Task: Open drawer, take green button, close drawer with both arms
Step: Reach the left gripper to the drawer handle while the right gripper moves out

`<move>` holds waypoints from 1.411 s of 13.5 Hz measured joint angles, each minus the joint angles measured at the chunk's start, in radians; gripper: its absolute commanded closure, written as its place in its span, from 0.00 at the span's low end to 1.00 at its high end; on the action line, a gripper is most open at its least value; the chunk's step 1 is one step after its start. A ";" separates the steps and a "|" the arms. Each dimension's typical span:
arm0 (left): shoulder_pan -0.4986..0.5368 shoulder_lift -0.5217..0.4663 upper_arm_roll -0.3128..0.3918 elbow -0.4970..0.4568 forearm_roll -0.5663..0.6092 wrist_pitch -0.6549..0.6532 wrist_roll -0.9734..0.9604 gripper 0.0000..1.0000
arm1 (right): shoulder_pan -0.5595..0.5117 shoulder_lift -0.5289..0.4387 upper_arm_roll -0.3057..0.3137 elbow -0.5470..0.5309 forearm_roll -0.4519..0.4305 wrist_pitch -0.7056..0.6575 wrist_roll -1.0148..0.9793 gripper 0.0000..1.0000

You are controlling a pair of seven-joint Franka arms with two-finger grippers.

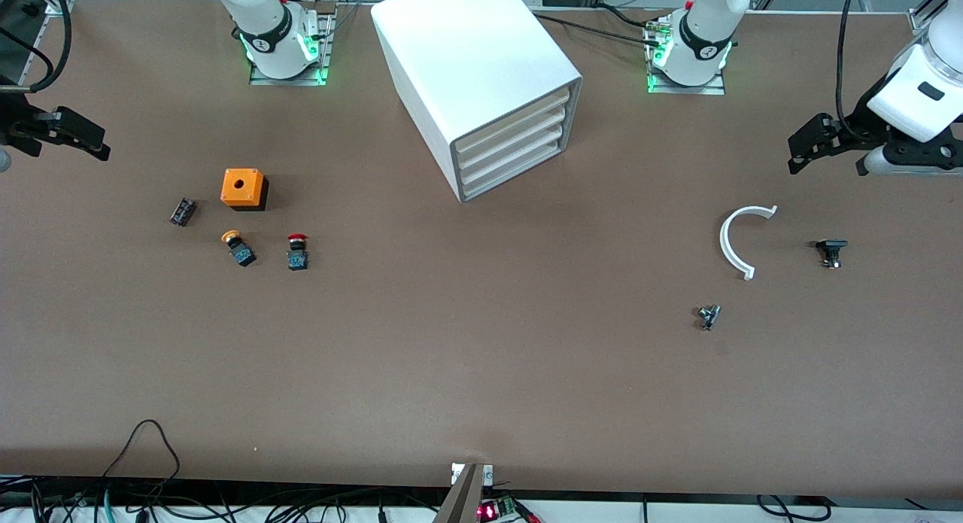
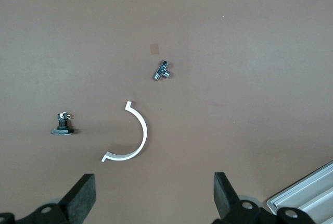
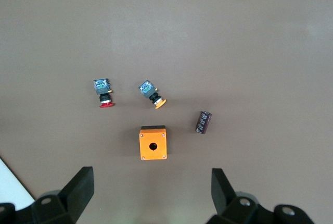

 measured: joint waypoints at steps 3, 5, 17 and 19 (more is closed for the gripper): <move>0.001 0.029 0.001 -0.031 0.000 0.000 0.006 0.00 | 0.000 0.005 -0.002 -0.001 0.000 -0.001 -0.006 0.00; 0.001 0.048 0.000 -0.070 -0.007 0.000 0.006 0.00 | 0.002 0.027 0.004 -0.002 0.000 -0.001 -0.010 0.00; -0.123 0.359 -0.106 -0.385 -0.810 0.268 0.093 0.00 | 0.072 0.177 0.010 -0.005 0.021 0.038 -0.010 0.00; -0.160 0.423 -0.106 -0.413 -0.928 0.300 0.215 0.00 | 0.102 0.213 0.011 -0.005 0.021 0.084 -0.010 0.00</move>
